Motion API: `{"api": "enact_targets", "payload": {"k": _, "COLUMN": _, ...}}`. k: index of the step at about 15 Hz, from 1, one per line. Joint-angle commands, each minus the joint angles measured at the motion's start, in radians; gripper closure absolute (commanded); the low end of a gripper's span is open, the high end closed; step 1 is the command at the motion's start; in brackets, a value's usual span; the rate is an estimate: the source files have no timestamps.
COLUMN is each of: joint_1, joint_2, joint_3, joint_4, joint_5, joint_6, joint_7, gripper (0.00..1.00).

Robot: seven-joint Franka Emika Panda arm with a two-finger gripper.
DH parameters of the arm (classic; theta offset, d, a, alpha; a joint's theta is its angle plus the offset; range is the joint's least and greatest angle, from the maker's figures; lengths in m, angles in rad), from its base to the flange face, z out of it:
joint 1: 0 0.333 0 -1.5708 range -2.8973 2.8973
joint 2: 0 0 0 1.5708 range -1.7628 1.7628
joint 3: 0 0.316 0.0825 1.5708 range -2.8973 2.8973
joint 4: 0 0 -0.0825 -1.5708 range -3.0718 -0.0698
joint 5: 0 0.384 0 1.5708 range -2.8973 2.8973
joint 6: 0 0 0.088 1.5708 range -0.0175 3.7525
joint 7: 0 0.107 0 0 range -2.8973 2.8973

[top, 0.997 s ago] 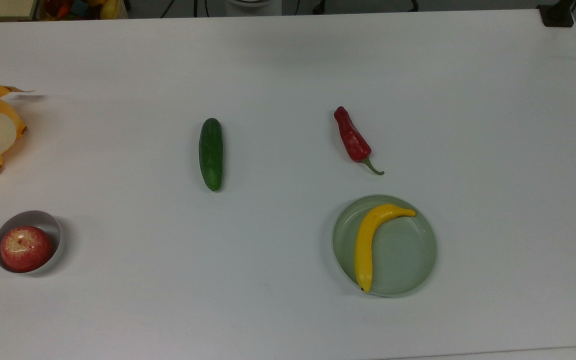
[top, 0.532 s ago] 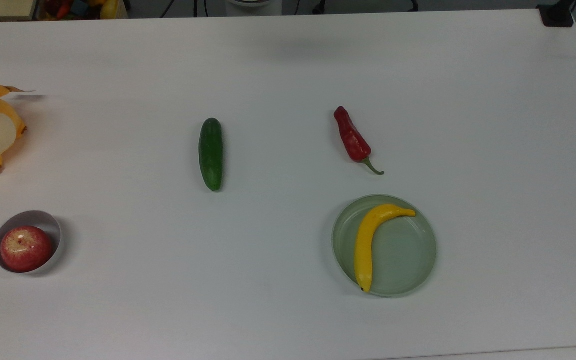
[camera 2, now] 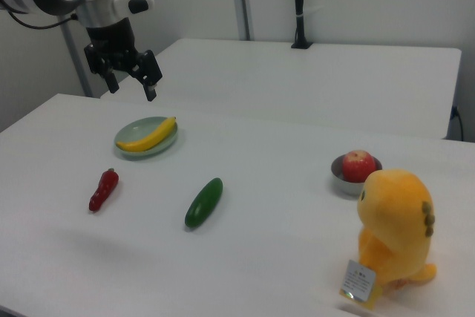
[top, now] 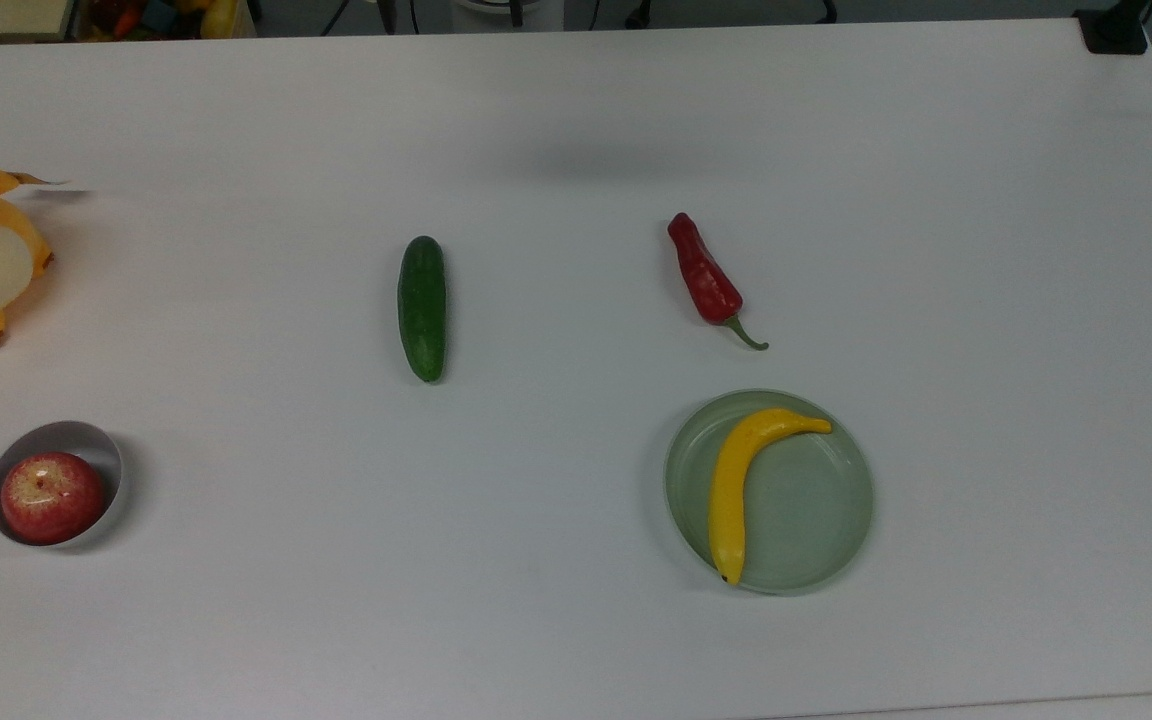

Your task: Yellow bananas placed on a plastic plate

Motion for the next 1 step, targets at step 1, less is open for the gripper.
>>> {"api": "enact_targets", "payload": {"k": 1, "joint_1": -0.010, "joint_2": -0.023, "joint_3": 0.007, "joint_4": -0.010, "joint_5": 0.007, "joint_6": -0.010, "joint_7": -0.037, "gripper": 0.00}}
